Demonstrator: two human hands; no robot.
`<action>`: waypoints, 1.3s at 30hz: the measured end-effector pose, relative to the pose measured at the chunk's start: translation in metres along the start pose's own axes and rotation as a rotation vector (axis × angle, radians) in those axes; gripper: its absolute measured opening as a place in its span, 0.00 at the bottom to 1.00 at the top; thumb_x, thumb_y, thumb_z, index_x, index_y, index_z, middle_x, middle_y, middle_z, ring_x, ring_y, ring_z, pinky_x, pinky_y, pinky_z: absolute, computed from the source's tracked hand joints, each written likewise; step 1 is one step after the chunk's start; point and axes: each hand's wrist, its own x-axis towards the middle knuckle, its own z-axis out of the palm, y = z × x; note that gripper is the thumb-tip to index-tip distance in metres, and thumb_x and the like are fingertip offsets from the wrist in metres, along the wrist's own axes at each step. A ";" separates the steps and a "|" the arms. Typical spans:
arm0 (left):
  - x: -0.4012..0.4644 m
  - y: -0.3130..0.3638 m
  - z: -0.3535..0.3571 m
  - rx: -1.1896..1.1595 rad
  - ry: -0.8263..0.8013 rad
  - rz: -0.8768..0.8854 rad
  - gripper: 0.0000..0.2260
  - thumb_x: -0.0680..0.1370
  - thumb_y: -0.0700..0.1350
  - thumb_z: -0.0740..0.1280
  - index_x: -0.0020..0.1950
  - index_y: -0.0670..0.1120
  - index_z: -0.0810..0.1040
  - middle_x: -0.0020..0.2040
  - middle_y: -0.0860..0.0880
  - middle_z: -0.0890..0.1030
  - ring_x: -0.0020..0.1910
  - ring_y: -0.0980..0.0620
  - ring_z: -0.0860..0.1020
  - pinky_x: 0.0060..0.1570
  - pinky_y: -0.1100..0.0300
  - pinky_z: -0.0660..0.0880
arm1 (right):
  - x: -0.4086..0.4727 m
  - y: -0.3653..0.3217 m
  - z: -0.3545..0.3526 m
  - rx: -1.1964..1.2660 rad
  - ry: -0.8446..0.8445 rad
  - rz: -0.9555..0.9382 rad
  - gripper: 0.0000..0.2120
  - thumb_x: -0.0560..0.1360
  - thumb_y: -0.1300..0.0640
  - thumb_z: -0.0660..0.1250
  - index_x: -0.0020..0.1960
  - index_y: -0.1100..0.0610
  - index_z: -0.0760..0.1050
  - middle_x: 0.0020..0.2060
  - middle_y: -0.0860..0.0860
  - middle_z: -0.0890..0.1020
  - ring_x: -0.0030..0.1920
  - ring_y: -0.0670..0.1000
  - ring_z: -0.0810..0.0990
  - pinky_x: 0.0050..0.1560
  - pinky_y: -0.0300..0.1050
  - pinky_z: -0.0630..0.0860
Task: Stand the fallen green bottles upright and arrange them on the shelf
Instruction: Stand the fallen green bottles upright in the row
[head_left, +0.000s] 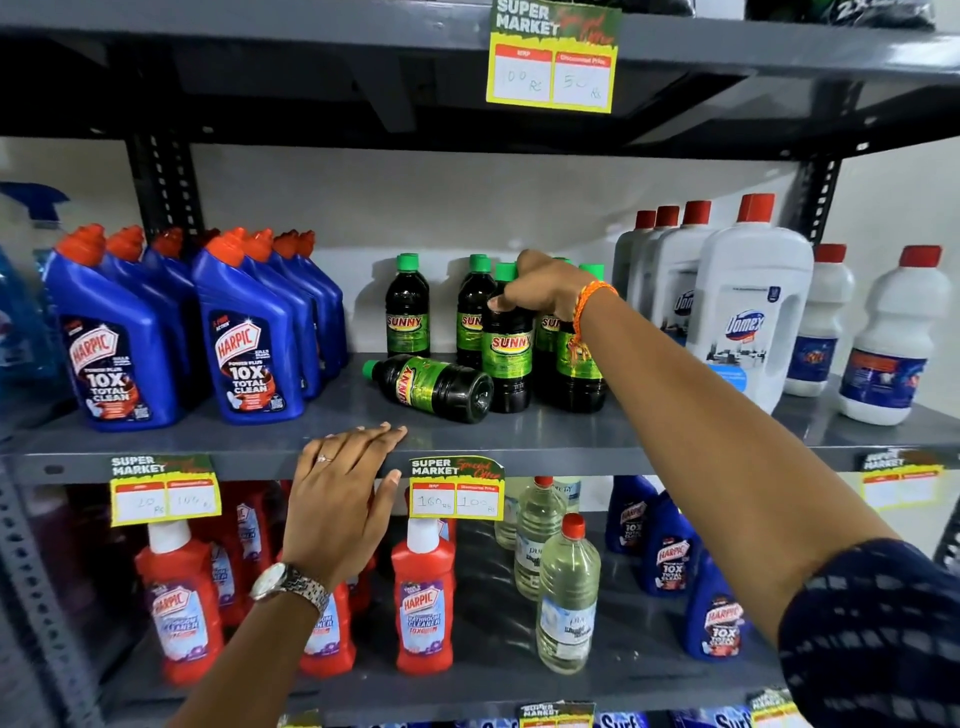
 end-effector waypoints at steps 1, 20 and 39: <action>0.000 0.000 -0.001 0.000 -0.001 0.000 0.21 0.80 0.53 0.57 0.73 0.52 0.72 0.68 0.52 0.78 0.65 0.50 0.74 0.68 0.50 0.61 | -0.001 0.001 -0.001 -0.016 0.020 -0.006 0.28 0.74 0.54 0.73 0.68 0.62 0.67 0.55 0.55 0.73 0.56 0.55 0.73 0.51 0.47 0.70; -0.008 -0.016 -0.017 0.081 -0.056 -0.073 0.25 0.80 0.57 0.57 0.75 0.47 0.70 0.72 0.48 0.75 0.72 0.48 0.70 0.76 0.49 0.58 | -0.031 -0.049 0.033 -0.192 0.141 -0.388 0.35 0.74 0.54 0.74 0.73 0.63 0.60 0.61 0.59 0.77 0.63 0.59 0.76 0.61 0.44 0.74; -0.011 -0.023 -0.011 0.083 -0.040 -0.064 0.23 0.81 0.57 0.56 0.72 0.47 0.71 0.68 0.49 0.76 0.68 0.47 0.72 0.76 0.50 0.57 | -0.021 -0.039 0.124 -0.193 -0.128 -0.107 0.25 0.67 0.45 0.77 0.56 0.59 0.75 0.50 0.53 0.77 0.54 0.56 0.78 0.49 0.44 0.75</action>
